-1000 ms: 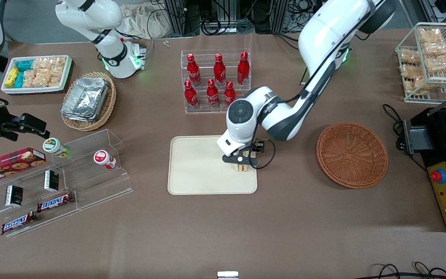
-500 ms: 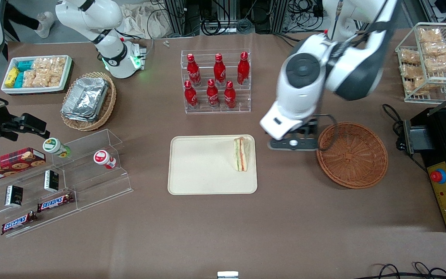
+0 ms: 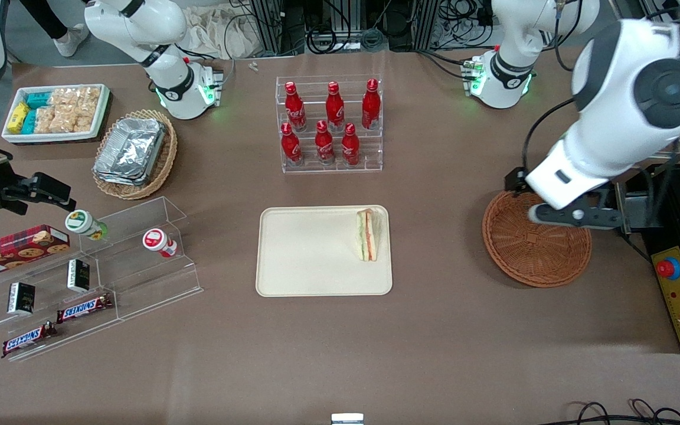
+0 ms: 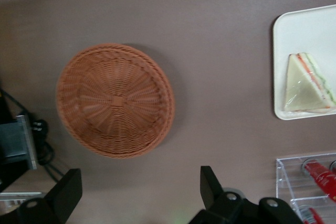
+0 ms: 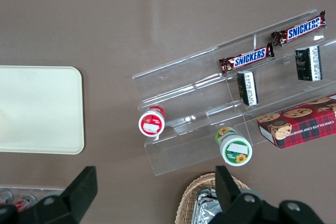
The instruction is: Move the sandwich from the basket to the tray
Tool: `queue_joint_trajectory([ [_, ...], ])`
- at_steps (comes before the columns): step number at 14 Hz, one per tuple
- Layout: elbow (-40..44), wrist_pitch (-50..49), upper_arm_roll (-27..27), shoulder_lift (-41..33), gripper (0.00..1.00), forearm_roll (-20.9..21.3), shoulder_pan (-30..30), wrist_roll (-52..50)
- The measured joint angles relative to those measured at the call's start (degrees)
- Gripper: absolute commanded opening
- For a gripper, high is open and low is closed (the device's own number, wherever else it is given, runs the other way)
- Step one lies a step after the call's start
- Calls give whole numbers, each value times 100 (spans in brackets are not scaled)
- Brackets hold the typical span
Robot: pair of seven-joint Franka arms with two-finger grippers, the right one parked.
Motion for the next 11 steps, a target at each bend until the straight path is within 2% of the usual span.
queue_joint_trajectory([
  [2,-25,-253,267,-242,100,2,51,248],
  [6,-131,-453,-137,-617,100,-6,983,538],
  [10,-295,-519,-1313,-858,100,-99,2267,628],
  [11,-311,-521,-1440,-882,100,-162,2425,650],
])
